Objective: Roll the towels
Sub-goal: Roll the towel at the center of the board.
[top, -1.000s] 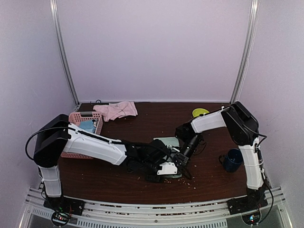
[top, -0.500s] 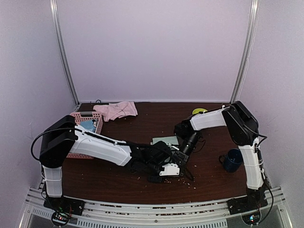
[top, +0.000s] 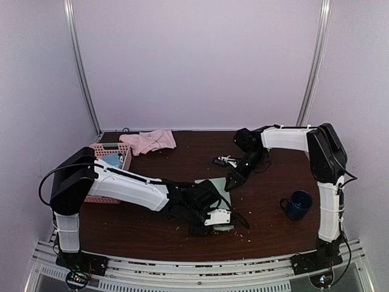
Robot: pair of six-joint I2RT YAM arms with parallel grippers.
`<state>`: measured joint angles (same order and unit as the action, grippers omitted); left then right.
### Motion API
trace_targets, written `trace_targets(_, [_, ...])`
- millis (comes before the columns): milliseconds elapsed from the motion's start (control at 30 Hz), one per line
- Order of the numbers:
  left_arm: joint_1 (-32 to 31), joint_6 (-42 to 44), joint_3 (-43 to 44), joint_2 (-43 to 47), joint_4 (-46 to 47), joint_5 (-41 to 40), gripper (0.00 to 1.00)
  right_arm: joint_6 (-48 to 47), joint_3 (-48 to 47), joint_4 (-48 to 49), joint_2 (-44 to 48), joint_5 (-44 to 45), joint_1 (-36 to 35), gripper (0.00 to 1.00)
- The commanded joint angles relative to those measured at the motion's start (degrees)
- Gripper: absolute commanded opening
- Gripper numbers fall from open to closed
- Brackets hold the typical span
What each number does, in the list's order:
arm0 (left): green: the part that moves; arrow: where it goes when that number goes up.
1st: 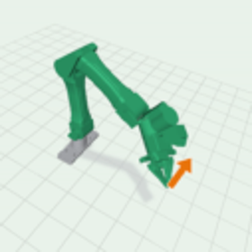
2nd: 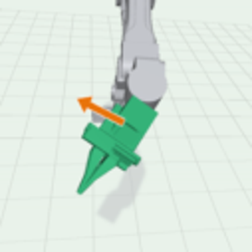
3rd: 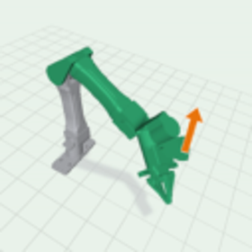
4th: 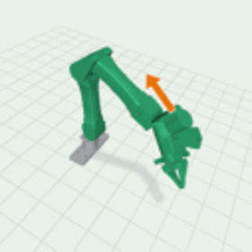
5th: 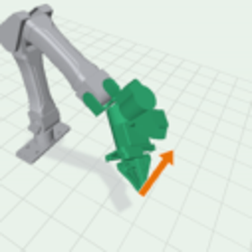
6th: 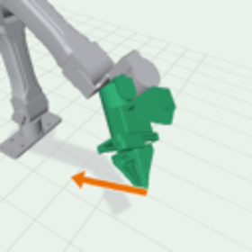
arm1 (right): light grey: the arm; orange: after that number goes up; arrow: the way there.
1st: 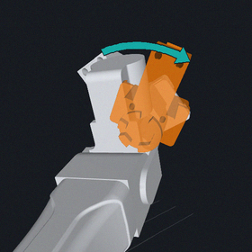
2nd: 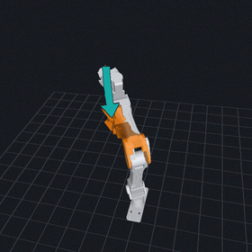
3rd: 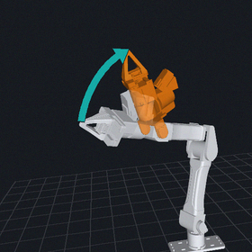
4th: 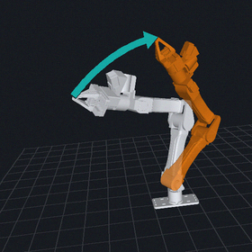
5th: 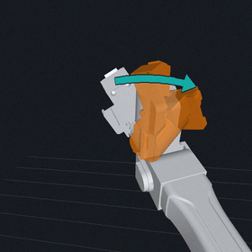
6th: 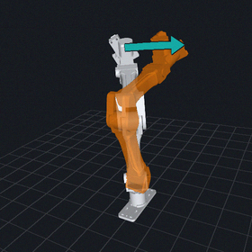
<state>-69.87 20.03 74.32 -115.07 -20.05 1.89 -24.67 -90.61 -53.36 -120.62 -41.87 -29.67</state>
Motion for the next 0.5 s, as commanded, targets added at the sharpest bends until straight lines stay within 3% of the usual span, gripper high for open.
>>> trace_targets(0, [-0.45,-3.86,0.46,0.93,-3.71,3.05,0.1,3.2,-1.35,4.27,-4.41,6.6,-2.9,0.1])
trace_targets(133, [-0.4,-6.06,0.08,1.99,-3.76,3.94,0.09,3.6,-4.63,4.19,-7.32,9.88,-5.25,0.1])
trace_targets(267, [0.41,-8.63,2.87,0.69,-6.98,10.26,0.09,3.64,-8.44,2.42,-8.7,9.92,-5.75,0.1])
trace_targets(467, [3.25,-12.63,4.6,-1.89,-7.02,21.18,0.09,2.29,-17.18,-3.22,-0.92,7.71,-1.82,0.17])
